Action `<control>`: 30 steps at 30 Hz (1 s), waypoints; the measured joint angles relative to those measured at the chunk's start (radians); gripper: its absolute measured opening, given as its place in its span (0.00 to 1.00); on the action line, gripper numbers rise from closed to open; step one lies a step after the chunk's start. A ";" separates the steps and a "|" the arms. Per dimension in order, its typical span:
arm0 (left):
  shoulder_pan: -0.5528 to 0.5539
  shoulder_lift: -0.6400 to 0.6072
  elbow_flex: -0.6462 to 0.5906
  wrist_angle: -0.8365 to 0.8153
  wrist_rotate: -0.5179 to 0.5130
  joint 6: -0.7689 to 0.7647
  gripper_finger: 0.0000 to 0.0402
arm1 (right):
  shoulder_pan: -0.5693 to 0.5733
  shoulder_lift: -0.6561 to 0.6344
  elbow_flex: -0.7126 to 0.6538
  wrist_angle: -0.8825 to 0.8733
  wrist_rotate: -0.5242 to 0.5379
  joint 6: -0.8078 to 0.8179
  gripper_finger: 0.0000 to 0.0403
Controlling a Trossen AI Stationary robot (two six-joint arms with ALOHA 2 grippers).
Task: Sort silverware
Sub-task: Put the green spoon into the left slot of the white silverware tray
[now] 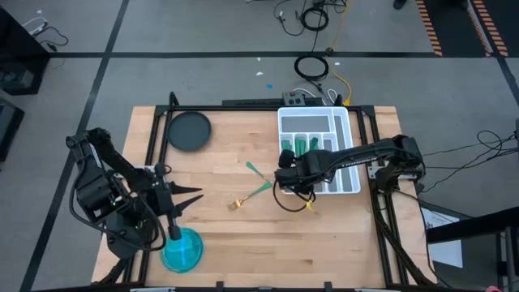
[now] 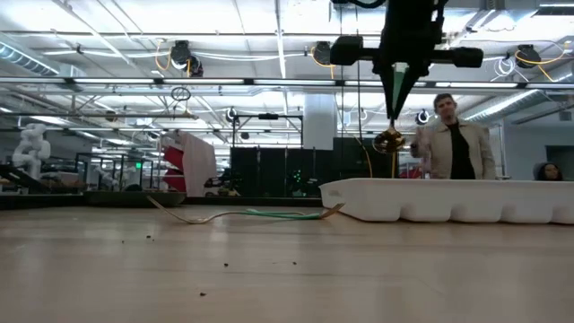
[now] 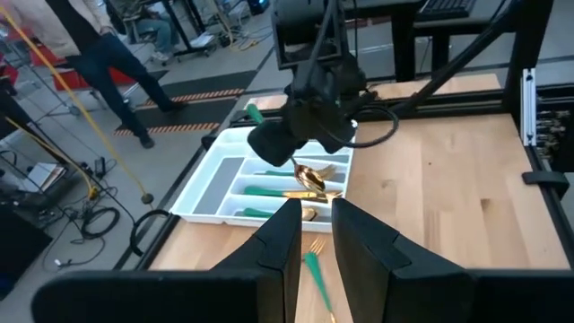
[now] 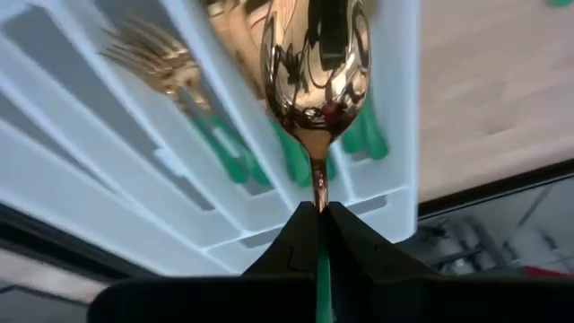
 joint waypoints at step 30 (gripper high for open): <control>0.113 0.000 0.000 0.000 -0.004 -0.006 0.19 | -0.230 -0.079 0.000 0.196 -0.374 -0.611 0.00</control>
